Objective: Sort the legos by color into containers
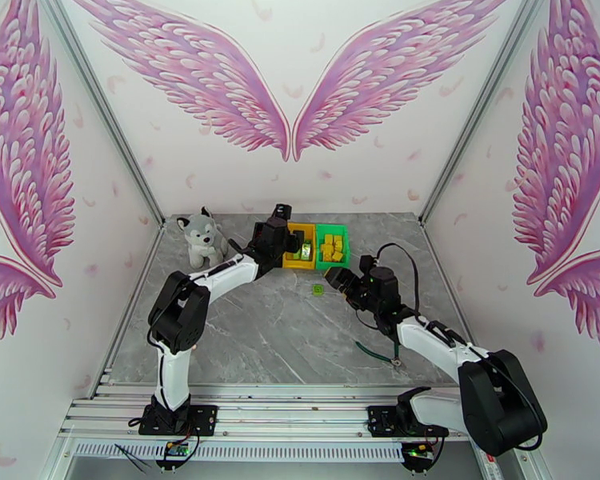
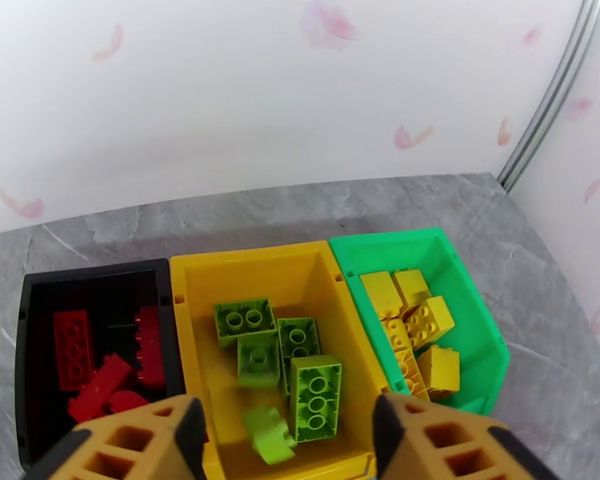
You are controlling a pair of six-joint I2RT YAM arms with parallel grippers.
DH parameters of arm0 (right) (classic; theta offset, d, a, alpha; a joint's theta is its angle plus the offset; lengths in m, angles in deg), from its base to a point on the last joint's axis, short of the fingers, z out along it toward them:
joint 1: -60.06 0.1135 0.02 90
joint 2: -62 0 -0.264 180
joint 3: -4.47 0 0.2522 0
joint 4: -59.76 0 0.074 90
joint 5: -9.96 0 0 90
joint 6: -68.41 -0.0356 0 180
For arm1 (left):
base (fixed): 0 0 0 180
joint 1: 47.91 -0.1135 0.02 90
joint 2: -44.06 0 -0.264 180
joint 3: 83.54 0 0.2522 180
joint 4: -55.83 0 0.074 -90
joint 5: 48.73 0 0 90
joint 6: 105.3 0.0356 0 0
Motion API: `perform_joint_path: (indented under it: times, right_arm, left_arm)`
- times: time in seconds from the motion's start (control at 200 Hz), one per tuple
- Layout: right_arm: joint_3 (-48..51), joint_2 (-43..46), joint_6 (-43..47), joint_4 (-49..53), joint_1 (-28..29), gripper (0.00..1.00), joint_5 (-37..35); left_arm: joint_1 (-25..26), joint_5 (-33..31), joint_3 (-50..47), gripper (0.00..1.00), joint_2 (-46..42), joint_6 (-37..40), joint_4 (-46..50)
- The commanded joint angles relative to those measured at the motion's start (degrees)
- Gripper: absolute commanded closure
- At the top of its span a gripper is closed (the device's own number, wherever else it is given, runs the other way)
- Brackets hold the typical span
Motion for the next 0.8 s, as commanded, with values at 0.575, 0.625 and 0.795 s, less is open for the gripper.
perform_joint_path:
  times: [0.575, 0.625, 0.795]
  right_arm:
    - [-1.2, 1.8, 1.9, 0.8, 0.2, 0.01, -1.8]
    - [-1.2, 2.0, 1.9, 1.2, 0.2, 0.01, -2.0]
    - [-1.2, 2.3, 2.3, 1.9, 0.1, 0.01, -2.6]
  left_arm:
    - [9.3, -8.4, -19.3, 0.22, -11.2, 1.1, -3.0]
    - [10.0, -9.0, -20.7, 0.21, -11.5, 0.1, -3.5]
    - [12.9, -11.3, -24.5, 0.21, -11.7, -3.8, -5.0]
